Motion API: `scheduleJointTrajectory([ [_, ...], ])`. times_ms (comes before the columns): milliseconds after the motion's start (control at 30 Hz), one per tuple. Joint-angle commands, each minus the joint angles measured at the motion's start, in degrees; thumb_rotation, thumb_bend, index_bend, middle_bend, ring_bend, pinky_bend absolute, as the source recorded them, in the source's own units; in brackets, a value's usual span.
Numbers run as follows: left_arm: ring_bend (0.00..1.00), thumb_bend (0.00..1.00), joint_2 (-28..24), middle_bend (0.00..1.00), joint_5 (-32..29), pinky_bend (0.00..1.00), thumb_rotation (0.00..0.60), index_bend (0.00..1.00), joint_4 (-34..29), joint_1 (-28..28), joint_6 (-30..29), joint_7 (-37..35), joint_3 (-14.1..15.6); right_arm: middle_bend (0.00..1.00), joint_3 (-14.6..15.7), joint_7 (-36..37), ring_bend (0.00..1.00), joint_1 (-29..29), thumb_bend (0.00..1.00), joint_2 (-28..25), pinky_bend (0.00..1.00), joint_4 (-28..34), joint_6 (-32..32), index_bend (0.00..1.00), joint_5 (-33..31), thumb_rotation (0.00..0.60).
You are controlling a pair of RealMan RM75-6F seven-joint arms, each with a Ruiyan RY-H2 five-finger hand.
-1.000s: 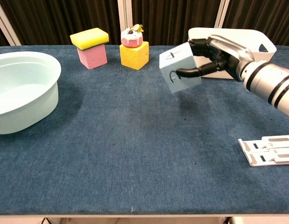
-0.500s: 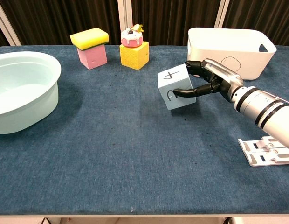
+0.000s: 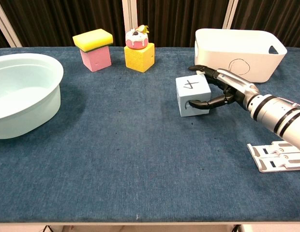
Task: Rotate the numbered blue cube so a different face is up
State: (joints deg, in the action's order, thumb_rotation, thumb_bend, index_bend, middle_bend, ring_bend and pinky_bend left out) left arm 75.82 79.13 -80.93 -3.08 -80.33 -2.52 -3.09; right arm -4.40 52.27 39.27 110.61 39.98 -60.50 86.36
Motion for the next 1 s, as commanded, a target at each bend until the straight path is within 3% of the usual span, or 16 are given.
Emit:
scheduleJointTrajectory([
  [33, 0.00, 0.00, -0.07, 0.00, 0.02, 0.00, 0.600, 0.01, -0.03, 0.00, -0.04, -0.09, 0.00, 0.11, 0.56, -1.28, 0.00, -1.01, 0.37, -1.77, 0.00, 2.30, -0.73, 0.00, 0.32, 0.511],
  [267, 0.00, 0.00, -0.33, 0.00, 0.26, 0.00, 0.600, 0.01, -0.17, -0.21, -0.20, -0.01, -0.14, 0.04, 1.36, -8.36, 0.00, -3.30, 0.36, -8.88, 0.00, 12.73, -4.49, 0.00, 1.51, 0.506],
  [567, 0.00, 0.00, -0.10, 0.00, 0.45, 0.00, 0.600, 0.01, -0.20, -0.53, -0.54, -0.41, -0.53, 0.05, 1.43, -43.97, 0.00, -12.44, 0.36, -30.44, 0.00, 43.60, -15.65, 0.00, -1.00, 0.516],
  [700, 0.00, 0.00, 0.47, 0.00, 0.64, 0.00, 0.600, 0.01, 0.14, -0.54, -1.23, -0.64, -0.82, 0.04, 2.72, -53.91, 0.00, -17.43, 0.36, -37.80, 0.00, 53.30, -20.29, 0.00, -2.72, 0.514],
  [800, 0.00, 0.00, 0.67, 0.00, 0.85, 0.00, 0.600, 0.01, 0.08, -0.62, -1.62, -0.91, -1.03, 0.04, 3.90, -56.22, 0.00, -21.22, 0.36, -40.87, 0.00, 56.40, -24.10, 0.00, -2.93, 0.516],
  [1000, 0.00, 0.00, 0.64, 0.00, 1.51, 0.00, 0.600, 0.01, -0.63, -0.61, -2.52, -1.40, -1.13, 0.05, 6.50, -52.89, 0.00, -27.34, 0.36, -42.72, 0.00, 56.66, -28.66, 0.00, -1.94, 0.516],
])
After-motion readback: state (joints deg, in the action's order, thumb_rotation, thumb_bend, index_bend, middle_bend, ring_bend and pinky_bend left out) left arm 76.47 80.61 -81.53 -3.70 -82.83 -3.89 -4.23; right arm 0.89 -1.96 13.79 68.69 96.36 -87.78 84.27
